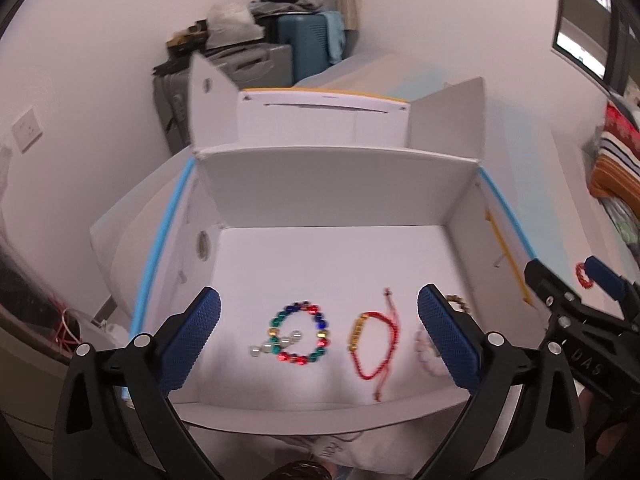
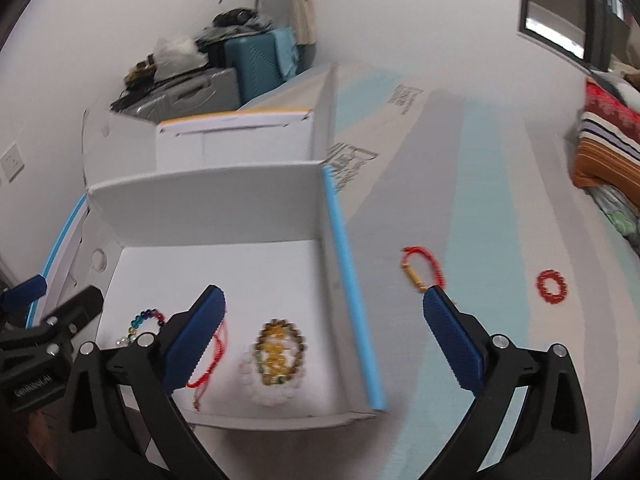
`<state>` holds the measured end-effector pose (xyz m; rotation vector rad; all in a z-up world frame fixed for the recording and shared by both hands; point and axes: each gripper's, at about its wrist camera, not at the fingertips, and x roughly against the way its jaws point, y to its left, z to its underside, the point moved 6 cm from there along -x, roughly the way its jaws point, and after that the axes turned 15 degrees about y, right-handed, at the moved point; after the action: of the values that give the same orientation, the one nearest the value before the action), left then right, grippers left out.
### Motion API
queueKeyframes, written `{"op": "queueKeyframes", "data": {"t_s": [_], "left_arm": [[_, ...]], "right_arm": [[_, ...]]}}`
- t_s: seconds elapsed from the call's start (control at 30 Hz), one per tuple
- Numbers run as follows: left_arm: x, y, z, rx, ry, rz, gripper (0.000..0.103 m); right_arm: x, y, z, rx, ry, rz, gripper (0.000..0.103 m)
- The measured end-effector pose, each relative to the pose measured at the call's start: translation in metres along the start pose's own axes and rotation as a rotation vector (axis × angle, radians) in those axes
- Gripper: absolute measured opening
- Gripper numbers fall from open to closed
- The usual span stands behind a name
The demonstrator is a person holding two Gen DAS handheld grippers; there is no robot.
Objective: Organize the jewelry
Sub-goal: 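Move both tools back over the red bracelets on the bed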
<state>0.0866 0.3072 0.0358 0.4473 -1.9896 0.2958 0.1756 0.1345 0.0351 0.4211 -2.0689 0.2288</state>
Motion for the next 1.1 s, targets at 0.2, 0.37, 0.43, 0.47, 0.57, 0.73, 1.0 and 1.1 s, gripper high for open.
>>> {"op": "queueKeyframes", "data": {"t_s": [0.2, 0.37, 0.43, 0.47, 0.57, 0.73, 1.0, 1.1], "left_arm": [[0.006, -0.05, 0.0, -0.072, -0.011, 0.027, 0.097], [0.011, -0.1, -0.002, -0.137, -0.018, 0.044, 0.097], [0.015, -0.122, -0.004, -0.164, -0.028, 0.056, 0.097], [0.016, -0.132, -0.004, -0.176, -0.031, 0.061, 0.097], [0.012, -0.159, -0.007, -0.206, -0.026, 0.078, 0.097], [-0.001, -0.197, -0.014, -0.24, -0.008, 0.091, 0.097], [-0.021, -0.264, -0.021, -0.282, 0.013, 0.145, 0.097], [-0.033, -0.291, -0.024, -0.294, 0.022, 0.167, 0.097]], "right_arm": [[0.02, -0.052, 0.0, -0.075, -0.025, 0.026, 0.095], [0.033, -0.096, -0.001, -0.14, -0.038, 0.037, 0.095], [0.036, -0.115, -0.001, -0.163, -0.04, 0.05, 0.095], [0.036, -0.122, -0.001, -0.17, -0.039, 0.054, 0.095], [0.038, -0.147, -0.002, -0.196, -0.035, 0.07, 0.095], [0.036, -0.19, -0.007, -0.249, -0.037, 0.076, 0.095], [0.004, -0.257, -0.001, -0.32, 0.003, 0.112, 0.095], [-0.011, -0.283, -0.002, -0.338, 0.023, 0.135, 0.095]]}}
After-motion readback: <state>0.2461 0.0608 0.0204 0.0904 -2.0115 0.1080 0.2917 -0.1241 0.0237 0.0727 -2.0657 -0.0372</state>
